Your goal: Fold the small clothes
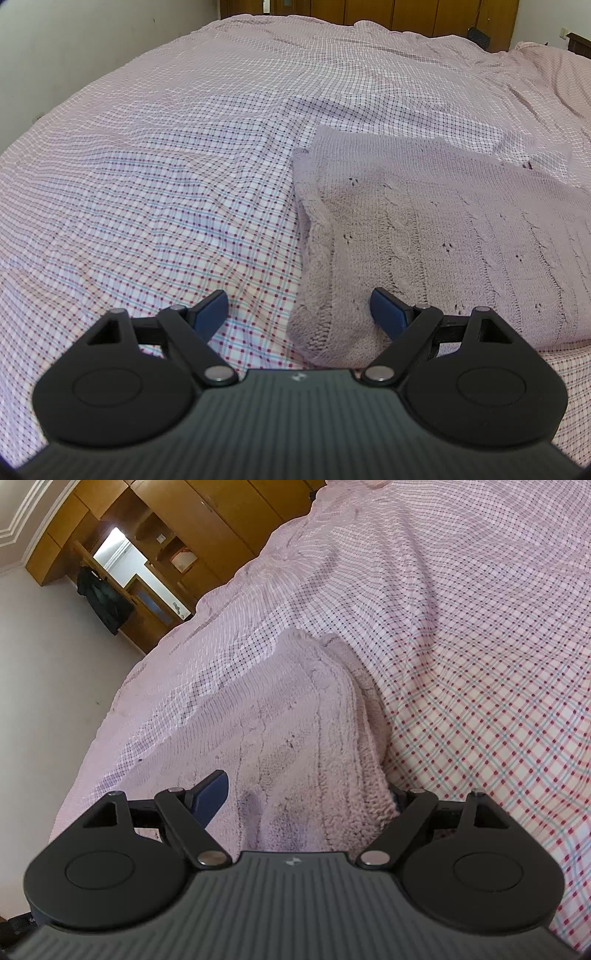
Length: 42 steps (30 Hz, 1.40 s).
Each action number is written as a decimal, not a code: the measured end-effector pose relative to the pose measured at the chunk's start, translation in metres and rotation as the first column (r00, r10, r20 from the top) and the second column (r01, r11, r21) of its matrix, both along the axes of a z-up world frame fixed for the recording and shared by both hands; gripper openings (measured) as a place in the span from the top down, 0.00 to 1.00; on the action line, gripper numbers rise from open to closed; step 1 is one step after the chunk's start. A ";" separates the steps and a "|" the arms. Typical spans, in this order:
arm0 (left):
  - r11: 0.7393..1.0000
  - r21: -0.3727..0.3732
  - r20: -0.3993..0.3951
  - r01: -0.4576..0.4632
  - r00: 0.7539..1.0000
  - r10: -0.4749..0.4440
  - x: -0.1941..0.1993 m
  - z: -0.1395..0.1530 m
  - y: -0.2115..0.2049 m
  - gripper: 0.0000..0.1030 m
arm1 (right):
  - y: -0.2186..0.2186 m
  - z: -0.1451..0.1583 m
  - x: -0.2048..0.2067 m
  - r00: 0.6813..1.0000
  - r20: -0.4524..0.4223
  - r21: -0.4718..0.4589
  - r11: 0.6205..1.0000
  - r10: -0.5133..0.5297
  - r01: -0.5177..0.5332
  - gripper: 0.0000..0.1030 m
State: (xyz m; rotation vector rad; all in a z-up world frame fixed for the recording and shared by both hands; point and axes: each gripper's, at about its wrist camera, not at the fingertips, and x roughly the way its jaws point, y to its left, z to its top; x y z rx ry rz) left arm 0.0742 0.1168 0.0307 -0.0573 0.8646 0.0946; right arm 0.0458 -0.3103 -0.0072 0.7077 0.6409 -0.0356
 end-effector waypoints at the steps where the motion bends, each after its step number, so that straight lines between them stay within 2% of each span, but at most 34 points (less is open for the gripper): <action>1: 1.000 -0.002 0.000 0.003 1.000 -0.003 0.000 0.000 0.000 0.17 | 0.000 0.000 0.000 1.000 -0.003 -0.010 1.000 -0.011 0.011 0.22; 3: 1.000 -0.003 -0.002 0.006 1.000 -0.006 0.001 -0.001 -0.001 0.17 | 0.000 0.001 -0.001 0.999 -0.015 -0.047 0.998 -0.036 0.035 0.45; 6: 1.000 -0.003 -0.001 0.009 1.000 -0.009 0.001 -0.001 -0.001 0.17 | -0.004 0.002 -0.004 0.999 -0.012 -0.041 0.998 -0.046 0.046 0.62; 8: 1.000 -0.008 -0.003 0.009 1.000 -0.009 0.000 -0.001 0.000 0.17 | -0.005 0.005 -0.005 0.999 0.001 -0.044 0.998 -0.043 0.043 0.66; 14: 1.000 -0.017 -0.004 0.012 1.000 -0.012 0.001 -0.001 0.001 0.17 | 0.010 0.027 -0.007 0.997 0.069 -0.101 0.995 -0.017 0.024 0.69; 21: 0.999 -0.033 -0.007 0.017 1.000 -0.018 -0.001 0.000 0.001 0.17 | 0.036 0.062 0.005 0.989 0.123 -0.185 0.981 0.083 -0.059 0.69; 24: 0.999 -0.046 -0.015 0.022 1.000 -0.023 -0.002 0.001 0.001 0.17 | 0.048 0.075 0.006 0.981 0.155 -0.191 0.978 0.116 -0.085 0.70; 35: 0.998 -0.041 -0.018 0.037 0.999 -0.037 -0.006 0.017 0.005 0.17 | 0.113 0.112 0.020 0.925 0.250 -0.222 0.947 0.285 -0.231 0.71; 42: 0.999 0.020 -0.005 0.027 1.000 -0.027 -0.015 0.025 0.019 0.17 | 0.167 0.123 0.026 0.878 0.282 -0.213 0.918 0.386 -0.335 0.71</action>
